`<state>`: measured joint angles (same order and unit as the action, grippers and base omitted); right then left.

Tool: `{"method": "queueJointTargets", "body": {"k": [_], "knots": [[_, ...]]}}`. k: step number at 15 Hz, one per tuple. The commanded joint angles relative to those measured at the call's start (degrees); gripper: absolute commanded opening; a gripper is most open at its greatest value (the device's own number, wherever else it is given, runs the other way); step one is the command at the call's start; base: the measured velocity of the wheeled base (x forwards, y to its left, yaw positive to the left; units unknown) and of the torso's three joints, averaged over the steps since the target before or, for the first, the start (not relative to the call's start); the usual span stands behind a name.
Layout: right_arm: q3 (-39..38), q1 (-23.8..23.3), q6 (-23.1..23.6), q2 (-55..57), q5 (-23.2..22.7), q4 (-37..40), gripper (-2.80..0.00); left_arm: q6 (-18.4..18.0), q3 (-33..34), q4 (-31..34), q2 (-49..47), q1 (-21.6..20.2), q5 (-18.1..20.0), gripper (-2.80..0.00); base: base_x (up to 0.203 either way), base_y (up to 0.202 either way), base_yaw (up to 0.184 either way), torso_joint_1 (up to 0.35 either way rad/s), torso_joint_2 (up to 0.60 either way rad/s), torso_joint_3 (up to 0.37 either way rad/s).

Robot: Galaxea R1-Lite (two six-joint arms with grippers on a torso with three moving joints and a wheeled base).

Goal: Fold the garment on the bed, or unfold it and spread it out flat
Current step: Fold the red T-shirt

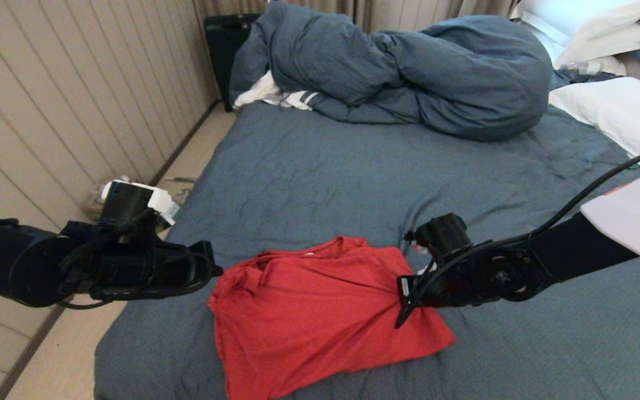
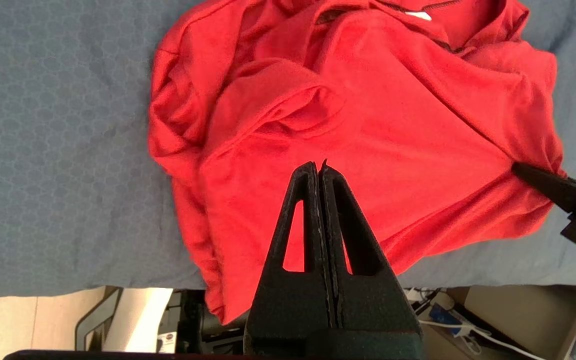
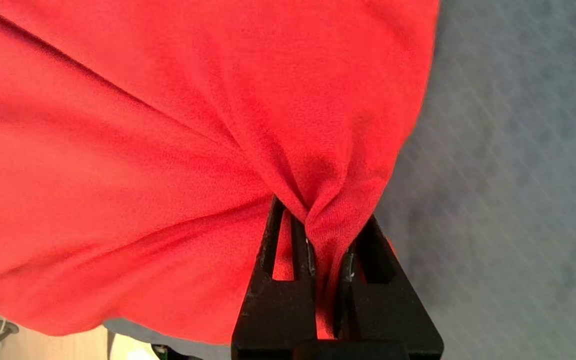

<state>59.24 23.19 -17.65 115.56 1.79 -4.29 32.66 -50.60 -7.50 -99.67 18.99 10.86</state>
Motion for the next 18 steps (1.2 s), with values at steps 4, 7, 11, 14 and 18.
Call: {"method": "queueJointTargets", "body": {"k": [4, 7, 11, 14, 18], "knots": [[-1.94, -3.85, 1.04, -1.12, -0.03, -0.02, -2.8, 0.21, 0.07, -0.06, 0.0, -0.01, 0.04, -2.8, 0.0, 0.0, 0.0, 0.0, 0.0, 0.0], [-1.61, -3.17, 0.88, -0.41, -0.12, -0.35, -2.8, 0.27, 0.07, -0.06, 0.0, -0.01, 0.12, -2.8, 0.0, 0.0, 0.0, 0.0, 0.0, 0.0], [-1.59, -1.83, 1.2, -1.12, -0.12, -0.37, 0.0, 0.21, 0.15, -0.06, 0.08, 0.07, 0.12, -2.8, 0.0, 0.0, 0.0, 0.0, 0.0, 0.0], [-1.11, -2.57, 2.95, -2.4, -0.12, -0.54, 0.0, 0.21, 0.15, 0.03, 0.59, 0.04, 0.12, -2.8, 0.0, 0.0, 0.0, 0.0, 0.0, 0.0], [0.11, -4.17, 3.75, 0.32, 0.01, -0.67, 0.0, 0.21, 0.15, 0.01, 0.26, 0.02, 0.12, -2.8, 0.0, 0.0, 0.0, 0.0, 0.0, 0.0]]}}
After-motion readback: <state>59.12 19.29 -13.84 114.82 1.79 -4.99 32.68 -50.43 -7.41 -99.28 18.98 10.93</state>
